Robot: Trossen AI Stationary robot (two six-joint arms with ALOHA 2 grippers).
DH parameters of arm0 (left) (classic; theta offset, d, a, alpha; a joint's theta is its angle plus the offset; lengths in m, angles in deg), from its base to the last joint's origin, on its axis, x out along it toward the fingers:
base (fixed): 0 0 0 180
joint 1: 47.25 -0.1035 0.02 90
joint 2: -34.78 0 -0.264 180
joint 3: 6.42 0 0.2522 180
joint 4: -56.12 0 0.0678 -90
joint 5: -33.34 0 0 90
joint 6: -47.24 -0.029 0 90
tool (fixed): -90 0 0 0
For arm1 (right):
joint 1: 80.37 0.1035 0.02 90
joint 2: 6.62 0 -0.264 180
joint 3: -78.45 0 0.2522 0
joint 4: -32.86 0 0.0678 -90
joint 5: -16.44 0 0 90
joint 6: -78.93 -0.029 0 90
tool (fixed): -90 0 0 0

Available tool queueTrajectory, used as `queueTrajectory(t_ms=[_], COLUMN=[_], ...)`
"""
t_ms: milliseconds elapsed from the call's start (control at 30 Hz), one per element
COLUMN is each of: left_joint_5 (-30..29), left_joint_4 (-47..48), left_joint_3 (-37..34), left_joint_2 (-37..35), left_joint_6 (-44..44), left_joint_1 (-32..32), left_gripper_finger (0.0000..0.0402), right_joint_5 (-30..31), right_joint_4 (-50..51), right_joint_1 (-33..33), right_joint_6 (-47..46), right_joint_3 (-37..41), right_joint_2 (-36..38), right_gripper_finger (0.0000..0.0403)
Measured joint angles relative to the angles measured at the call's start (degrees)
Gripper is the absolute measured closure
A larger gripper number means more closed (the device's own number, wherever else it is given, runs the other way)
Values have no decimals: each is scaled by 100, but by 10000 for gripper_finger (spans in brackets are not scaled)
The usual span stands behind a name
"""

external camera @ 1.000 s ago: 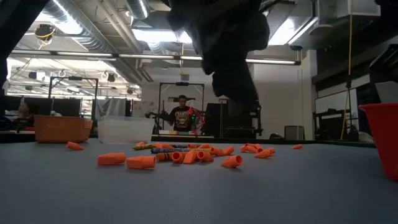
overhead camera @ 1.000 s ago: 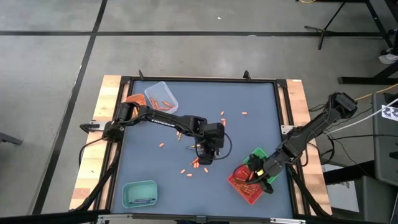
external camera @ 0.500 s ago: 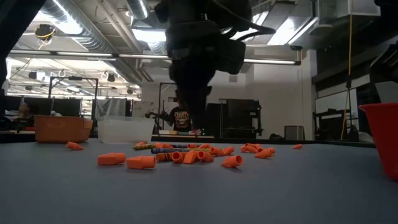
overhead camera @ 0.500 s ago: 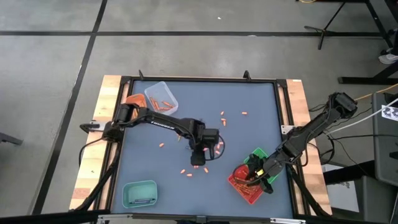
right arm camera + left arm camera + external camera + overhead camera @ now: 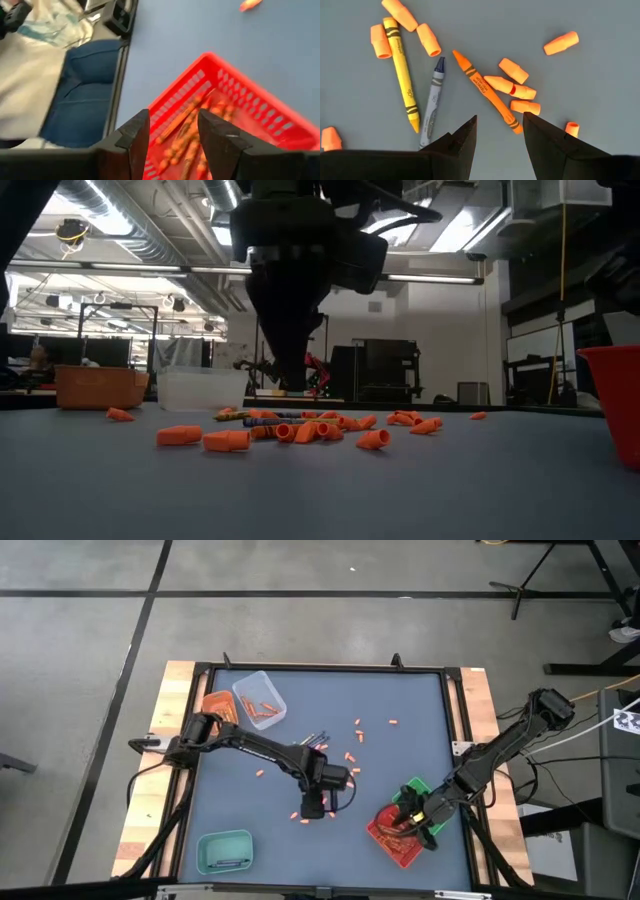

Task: Sort crayons
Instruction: Put the orange crayon into the transparent bin

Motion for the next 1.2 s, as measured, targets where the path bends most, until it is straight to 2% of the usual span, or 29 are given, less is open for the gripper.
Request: queueTrajectory(t_ms=[300, 600, 767, 967, 1200], left_joint_5=[-308, -692, -689, -678, -684], left_joint_4=[-14, -244, -403, -799, -796], left_joint_3=[0, -148, -457, -702, -793], left_joint_2=[0, 41, 47, 42, 46], left_joint_6=[293, 621, 1001, 1084, 1169], left_joint_1=[68, 186, 211, 264, 256], left_gripper_finger=[258, 258, 258, 258, 258], right_joint_5=[1041, 1145, 1144, 1143, 1143], right_joint_4=[2, 2, 5, 5, 11], right_joint_1=[0, 0, 0, 0, 0], right_joint_6=[461, 464, 466, 468, 470], right_joint_3=[0, 0, 0, 0, 0], right_joint_2=[0, 0, 0, 0, 0], right_gripper_finger=[237, 237, 237, 237, 237])
